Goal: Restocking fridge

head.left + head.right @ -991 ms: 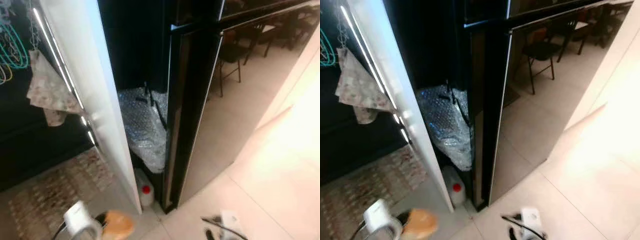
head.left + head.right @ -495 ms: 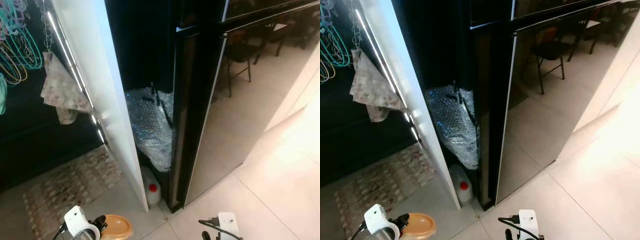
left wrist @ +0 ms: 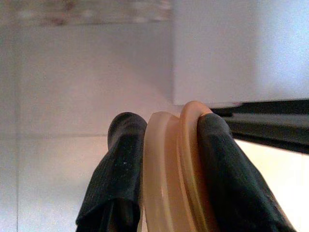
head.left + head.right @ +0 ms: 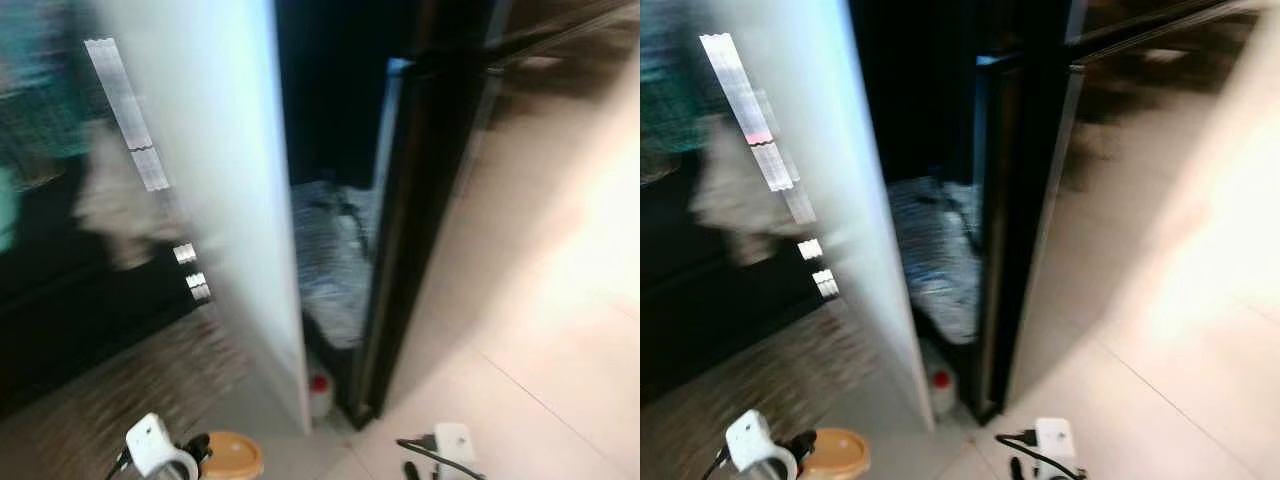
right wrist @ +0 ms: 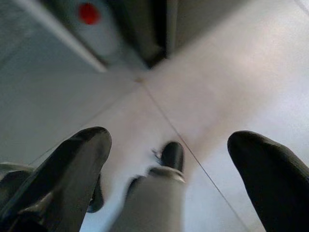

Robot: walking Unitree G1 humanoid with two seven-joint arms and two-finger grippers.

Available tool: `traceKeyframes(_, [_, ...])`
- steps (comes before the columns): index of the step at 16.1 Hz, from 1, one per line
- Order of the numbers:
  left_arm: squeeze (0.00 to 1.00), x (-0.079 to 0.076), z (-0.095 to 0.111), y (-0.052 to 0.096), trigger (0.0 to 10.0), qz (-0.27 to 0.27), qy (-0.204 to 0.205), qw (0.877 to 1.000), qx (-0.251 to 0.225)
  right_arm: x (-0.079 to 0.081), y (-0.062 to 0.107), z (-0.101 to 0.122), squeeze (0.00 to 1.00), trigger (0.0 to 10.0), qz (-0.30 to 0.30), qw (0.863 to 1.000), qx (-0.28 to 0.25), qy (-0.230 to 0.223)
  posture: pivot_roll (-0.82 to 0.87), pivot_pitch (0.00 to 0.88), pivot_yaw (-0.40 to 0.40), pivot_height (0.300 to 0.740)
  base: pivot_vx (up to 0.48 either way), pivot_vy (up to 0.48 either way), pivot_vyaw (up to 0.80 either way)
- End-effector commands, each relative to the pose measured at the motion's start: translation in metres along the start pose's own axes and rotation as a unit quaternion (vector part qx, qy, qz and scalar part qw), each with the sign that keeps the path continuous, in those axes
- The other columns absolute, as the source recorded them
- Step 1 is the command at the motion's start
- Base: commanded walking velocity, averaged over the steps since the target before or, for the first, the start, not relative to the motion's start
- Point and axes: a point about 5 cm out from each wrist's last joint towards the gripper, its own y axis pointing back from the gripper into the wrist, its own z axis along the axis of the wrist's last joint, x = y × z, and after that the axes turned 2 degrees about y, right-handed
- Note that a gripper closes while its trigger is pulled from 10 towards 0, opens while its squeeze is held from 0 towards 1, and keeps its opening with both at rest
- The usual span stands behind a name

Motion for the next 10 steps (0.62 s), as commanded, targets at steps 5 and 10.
traceKeyframes(5, [0.00, -0.0030, 0.0006, -0.0006, 10.0, -0.004, 0.000, 1.000, 0.000, 0.0041, -0.0005, -0.0002, 0.00, 10.0, 0.003, 1.000, 0.002, -0.002, 0.02, 0.000, 0.038, 0.740, 0.000, 0.319, 0.00])
traceKeyframes(10, [0.00, -0.0041, 0.0007, -0.0007, 10.0, -0.006, -0.010, 1.000, 0.000, 0.0044, -0.0005, -0.0001, 0.00, 10.0, 0.004, 1.000, 0.002, 0.001, 0.02, 0.000, 0.039, 0.740, 0.000, 0.122, -0.53])
